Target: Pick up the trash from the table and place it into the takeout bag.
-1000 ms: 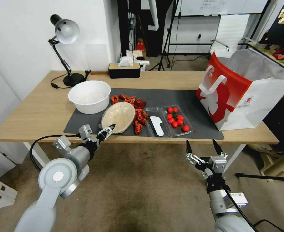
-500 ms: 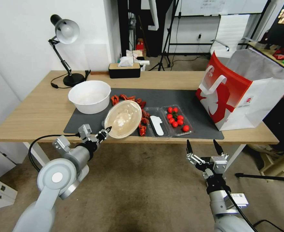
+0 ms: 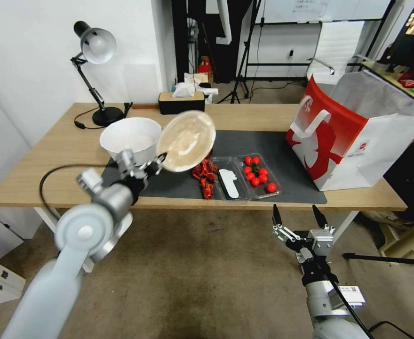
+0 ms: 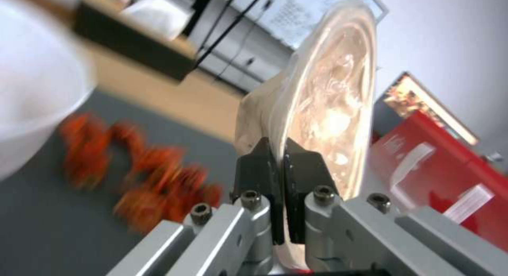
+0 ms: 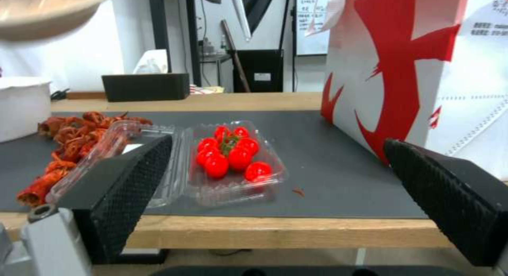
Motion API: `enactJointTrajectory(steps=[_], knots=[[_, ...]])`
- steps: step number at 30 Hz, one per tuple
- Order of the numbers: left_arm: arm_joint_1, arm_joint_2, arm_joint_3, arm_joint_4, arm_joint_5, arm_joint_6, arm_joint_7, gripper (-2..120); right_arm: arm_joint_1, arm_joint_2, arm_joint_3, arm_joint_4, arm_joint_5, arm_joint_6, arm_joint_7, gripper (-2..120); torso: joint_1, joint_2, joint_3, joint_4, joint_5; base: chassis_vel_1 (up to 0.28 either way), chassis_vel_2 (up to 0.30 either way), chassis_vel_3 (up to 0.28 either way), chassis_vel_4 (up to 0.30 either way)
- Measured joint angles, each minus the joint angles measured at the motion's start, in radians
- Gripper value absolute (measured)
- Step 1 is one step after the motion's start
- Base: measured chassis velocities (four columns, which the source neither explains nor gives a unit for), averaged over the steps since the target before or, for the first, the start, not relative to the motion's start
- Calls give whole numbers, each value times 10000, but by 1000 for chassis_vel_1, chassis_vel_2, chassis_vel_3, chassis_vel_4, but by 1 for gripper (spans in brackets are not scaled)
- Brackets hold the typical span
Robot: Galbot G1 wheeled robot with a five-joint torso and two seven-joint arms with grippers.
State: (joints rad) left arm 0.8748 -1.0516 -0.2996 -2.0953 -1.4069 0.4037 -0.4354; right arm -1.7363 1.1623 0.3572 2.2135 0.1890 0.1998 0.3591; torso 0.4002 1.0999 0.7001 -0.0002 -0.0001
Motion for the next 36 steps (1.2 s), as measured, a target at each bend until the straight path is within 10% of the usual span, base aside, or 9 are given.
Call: enactJointTrajectory(steps=[14,36], knots=[[-5680,-781,3648,3221,890,-344,909,0,-14,268,151,2,-70,1,35,100,0,0,0,3,4,0,0,0,0],[-7906,-4157,6286,6627,5831,-1808,2121,0,3,389,445,-71,-23,14,87,100,-2,1,-2,2,2,0,0,0,0]])
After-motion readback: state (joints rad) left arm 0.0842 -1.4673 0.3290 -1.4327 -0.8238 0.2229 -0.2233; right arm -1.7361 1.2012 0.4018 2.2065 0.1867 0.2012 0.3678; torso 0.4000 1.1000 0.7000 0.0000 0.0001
